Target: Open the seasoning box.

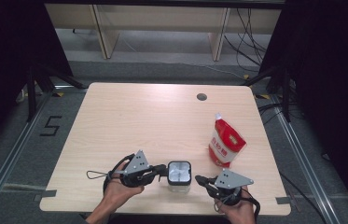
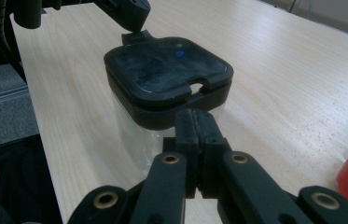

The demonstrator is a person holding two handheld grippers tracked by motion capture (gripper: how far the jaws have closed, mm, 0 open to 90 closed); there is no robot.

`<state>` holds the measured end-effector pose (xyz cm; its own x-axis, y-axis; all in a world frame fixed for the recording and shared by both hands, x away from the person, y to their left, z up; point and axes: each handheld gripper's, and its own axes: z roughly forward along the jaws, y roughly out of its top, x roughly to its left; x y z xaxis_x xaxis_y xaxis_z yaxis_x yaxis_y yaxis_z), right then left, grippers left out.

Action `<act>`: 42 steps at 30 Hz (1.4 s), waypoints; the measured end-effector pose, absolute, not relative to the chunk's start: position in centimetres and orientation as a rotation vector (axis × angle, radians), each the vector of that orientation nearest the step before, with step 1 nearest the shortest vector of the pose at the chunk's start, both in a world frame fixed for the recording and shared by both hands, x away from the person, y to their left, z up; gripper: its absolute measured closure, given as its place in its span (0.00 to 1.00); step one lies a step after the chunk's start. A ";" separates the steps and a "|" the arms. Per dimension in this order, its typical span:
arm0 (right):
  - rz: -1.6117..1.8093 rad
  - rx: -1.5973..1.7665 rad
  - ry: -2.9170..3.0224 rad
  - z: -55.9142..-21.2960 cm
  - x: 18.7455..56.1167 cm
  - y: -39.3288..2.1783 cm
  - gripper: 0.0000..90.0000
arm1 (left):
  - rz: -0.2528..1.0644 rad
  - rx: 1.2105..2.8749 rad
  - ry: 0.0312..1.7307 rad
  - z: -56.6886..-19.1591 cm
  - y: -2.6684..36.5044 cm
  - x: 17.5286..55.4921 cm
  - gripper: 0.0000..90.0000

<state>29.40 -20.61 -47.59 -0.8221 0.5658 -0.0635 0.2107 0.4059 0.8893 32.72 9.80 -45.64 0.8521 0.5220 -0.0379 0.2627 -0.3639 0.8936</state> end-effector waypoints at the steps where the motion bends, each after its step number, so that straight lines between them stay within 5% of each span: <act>1: 1.385 0.683 2.309 -47.6 29.3 -20.6 1.00 | 0.306 1.965 0.579 -45.6 9.8 32.7 0.98; 31: 1.374 0.616 2.334 -46.9 29.4 -19.7 1.00 | 0.302 1.958 0.592 -45.7 9.7 32.6 0.98; 42: 1.384 0.595 2.324 -46.3 29.5 -19.6 1.00 | 0.255 1.947 0.511 -45.3 12.4 33.0 0.63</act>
<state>29.48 -19.61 -46.32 -0.8425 0.5298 -0.0975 0.1668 0.4286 0.8880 33.05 12.44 -45.25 0.8858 0.4611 -0.0518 0.2355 -0.3506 0.9064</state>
